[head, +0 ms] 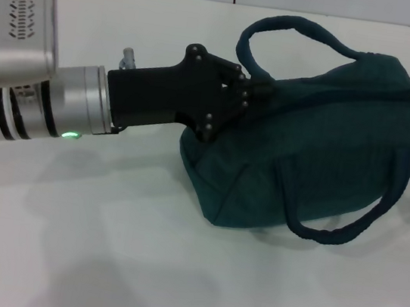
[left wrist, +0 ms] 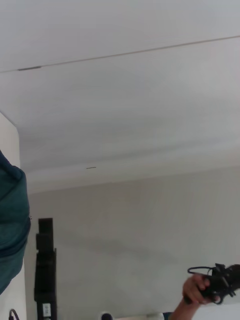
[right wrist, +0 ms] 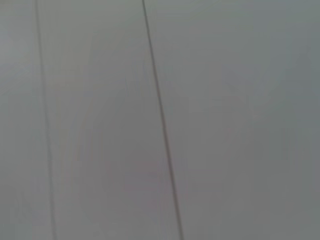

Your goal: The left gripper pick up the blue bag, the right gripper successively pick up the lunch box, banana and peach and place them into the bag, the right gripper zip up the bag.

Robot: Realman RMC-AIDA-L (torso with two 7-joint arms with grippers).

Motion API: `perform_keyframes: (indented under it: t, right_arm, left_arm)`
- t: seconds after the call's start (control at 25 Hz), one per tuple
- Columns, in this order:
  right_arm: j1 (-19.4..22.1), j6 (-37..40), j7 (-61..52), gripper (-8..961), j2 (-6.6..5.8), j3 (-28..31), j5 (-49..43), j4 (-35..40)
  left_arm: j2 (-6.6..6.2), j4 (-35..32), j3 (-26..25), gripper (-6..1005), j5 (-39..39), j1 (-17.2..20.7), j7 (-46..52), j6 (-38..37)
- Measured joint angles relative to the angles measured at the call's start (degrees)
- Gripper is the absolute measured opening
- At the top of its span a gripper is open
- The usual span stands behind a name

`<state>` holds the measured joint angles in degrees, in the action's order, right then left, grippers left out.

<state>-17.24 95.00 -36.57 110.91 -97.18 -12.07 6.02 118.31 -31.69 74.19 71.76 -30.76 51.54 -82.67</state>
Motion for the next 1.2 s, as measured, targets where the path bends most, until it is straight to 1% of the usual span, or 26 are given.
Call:
perform_keyframes:
  t: [0.16, 0.24, 0.36, 0.48, 0.6, 0.76, 0.92, 1.0, 1.04, 1.16, 1.2]
  right_arm:
    - [0.0, -4.1, 1.4, 406, 0.33, 3.4, 0.0, -0.1]
    - [-0.2, -6.0, 1.4, 406, 0.69, 4.4, 0.0, -0.1]
    - [-0.6, -8.1, 1.7, 406, 1.60, 4.5, -0.3, 0.3]
    - [-1.1, -9.4, 2.1, 406, 2.37, 4.4, -0.4, 0.5]
    - [-1.9, -9.8, 2.3, 406, 2.77, 4.2, -0.7, 0.2]
    - [-2.8, -12.3, 2.5, 405, 3.17, 4.2, -0.8, 0.5]
    - [-3.7, -13.1, 2.5, 405, 3.57, 4.2, -1.4, 0.6]
    - [-4.0, -13.2, 2.5, 405, 3.71, 4.2, -1.6, 0.6]
    - [-4.2, -13.2, 2.5, 405, 3.76, 4.1, -1.7, 0.6]
    - [-4.3, -13.1, 2.5, 405, 3.88, 4.1, -2.0, 0.7]
    - [-4.3, -13.0, 2.5, 405, 3.93, 4.1, -2.0, 0.7]
  left_arm:
    - [-0.06, 0.0, 0.0, 76, 0.0, -0.1, 0.6, -0.1]
    - [-0.11, 0.0, 0.0, 84, 0.0, -0.3, 1.1, -0.1]
    - [0.00, 0.0, 0.0, 95, 0.0, 0.0, 0.9, -0.2]
    - [0.59, 0.0, -0.9, 107, -0.7, 0.6, 0.9, -0.2]
    - [0.98, 0.1, -1.5, 119, -1.6, 1.0, 1.9, -0.2]
    - [1.42, 0.4, -1.4, 135, -3.6, 2.3, 2.2, -0.4]
    - [1.42, 0.4, -1.5, 151, -4.3, 2.7, 4.1, -2.4]
    - [1.26, 0.0, -1.6, 159, -5.0, 2.7, 6.0, -3.3]
    - [1.13, -1.2, -1.4, 163, -4.8, 2.6, 8.2, -3.6]
    - [1.00, -4.2, -1.3, 311, -1.2, 0.7, 15.0, -3.1]
    - [1.00, -4.2, -1.3, 360, -1.2, 0.7, 15.0, -3.1]
